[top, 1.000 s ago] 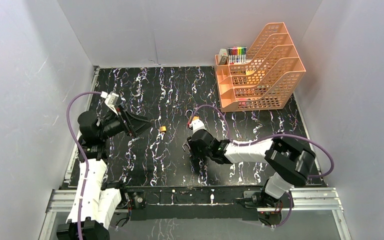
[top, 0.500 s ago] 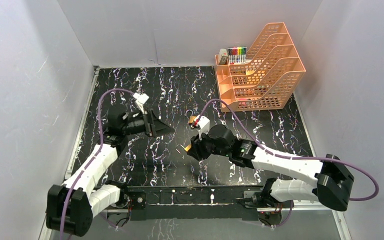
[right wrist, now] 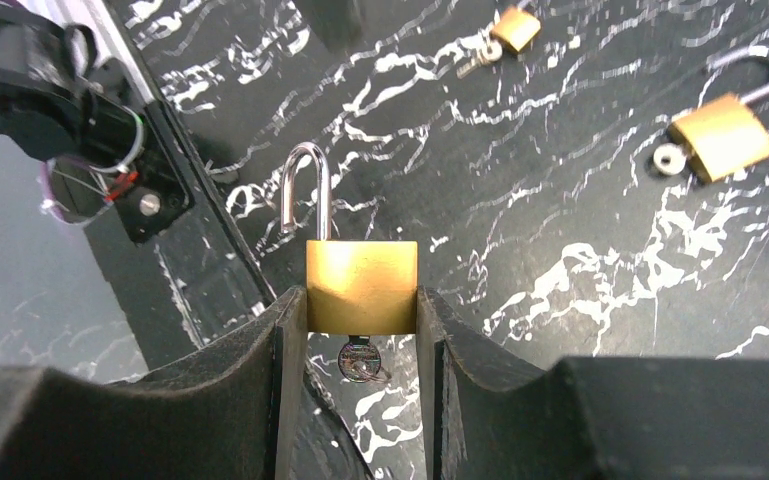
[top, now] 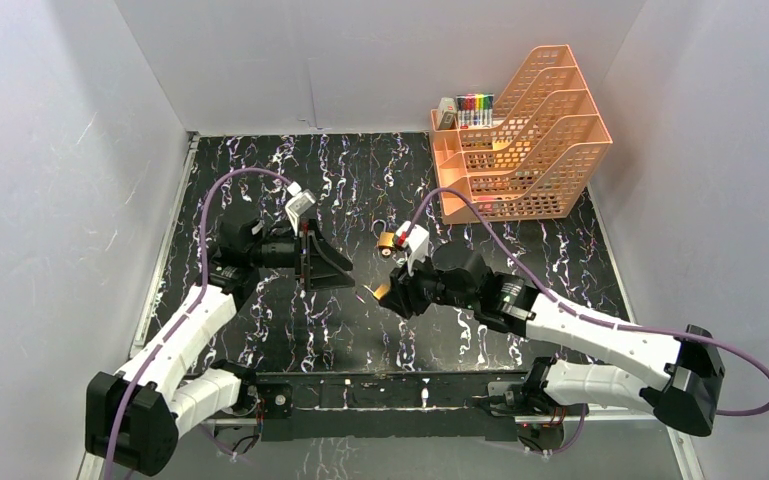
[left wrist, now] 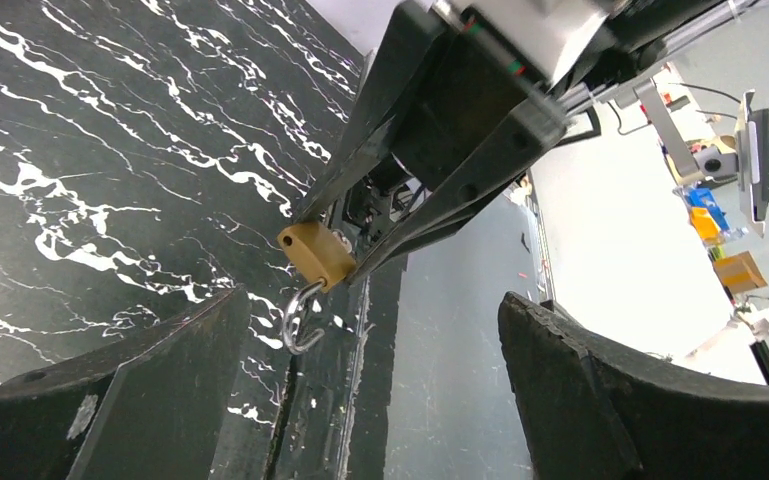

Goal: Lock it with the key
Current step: Pick up the lock from the center of the board, then lock the lock.

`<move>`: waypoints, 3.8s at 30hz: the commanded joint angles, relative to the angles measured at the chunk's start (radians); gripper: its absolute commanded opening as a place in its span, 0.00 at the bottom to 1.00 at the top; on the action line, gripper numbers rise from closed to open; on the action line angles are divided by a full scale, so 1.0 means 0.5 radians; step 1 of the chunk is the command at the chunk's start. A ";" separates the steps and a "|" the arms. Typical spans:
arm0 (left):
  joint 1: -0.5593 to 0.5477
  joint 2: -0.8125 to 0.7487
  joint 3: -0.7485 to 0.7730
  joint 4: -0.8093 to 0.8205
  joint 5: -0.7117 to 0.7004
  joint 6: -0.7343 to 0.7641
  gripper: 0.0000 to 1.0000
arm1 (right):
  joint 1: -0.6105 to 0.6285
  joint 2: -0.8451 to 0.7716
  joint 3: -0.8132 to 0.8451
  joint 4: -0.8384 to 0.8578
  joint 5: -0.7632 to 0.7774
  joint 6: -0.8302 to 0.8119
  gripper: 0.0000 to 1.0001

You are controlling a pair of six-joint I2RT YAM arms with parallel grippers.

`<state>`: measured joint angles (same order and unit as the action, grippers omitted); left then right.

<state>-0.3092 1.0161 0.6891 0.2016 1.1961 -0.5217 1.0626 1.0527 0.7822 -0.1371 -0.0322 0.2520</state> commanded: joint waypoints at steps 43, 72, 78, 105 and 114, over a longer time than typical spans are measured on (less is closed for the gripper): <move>-0.327 0.147 0.170 -0.218 0.000 0.341 0.00 | 0.000 -0.289 0.403 -0.024 0.125 -0.307 0.99; -0.327 0.048 -0.052 1.023 -0.171 -0.280 0.02 | 0.003 -0.358 -0.144 1.106 -0.162 -1.033 0.65; -0.327 0.069 -0.062 1.027 -0.172 -0.265 0.02 | 0.004 -0.329 -0.121 1.084 -0.142 -1.036 0.48; -0.323 -0.169 -0.030 0.596 -0.692 0.022 0.84 | 0.000 -0.252 0.414 0.228 -0.014 -0.813 0.00; -0.323 -0.222 -0.076 0.790 -0.602 -0.049 0.79 | -0.011 -0.091 0.631 -0.081 -0.228 -0.736 0.00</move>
<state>-0.4694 0.9432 0.6609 0.5159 0.8726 -0.5426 1.0615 0.9981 1.0195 -0.1352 -0.0860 -0.1486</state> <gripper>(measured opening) 0.796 0.075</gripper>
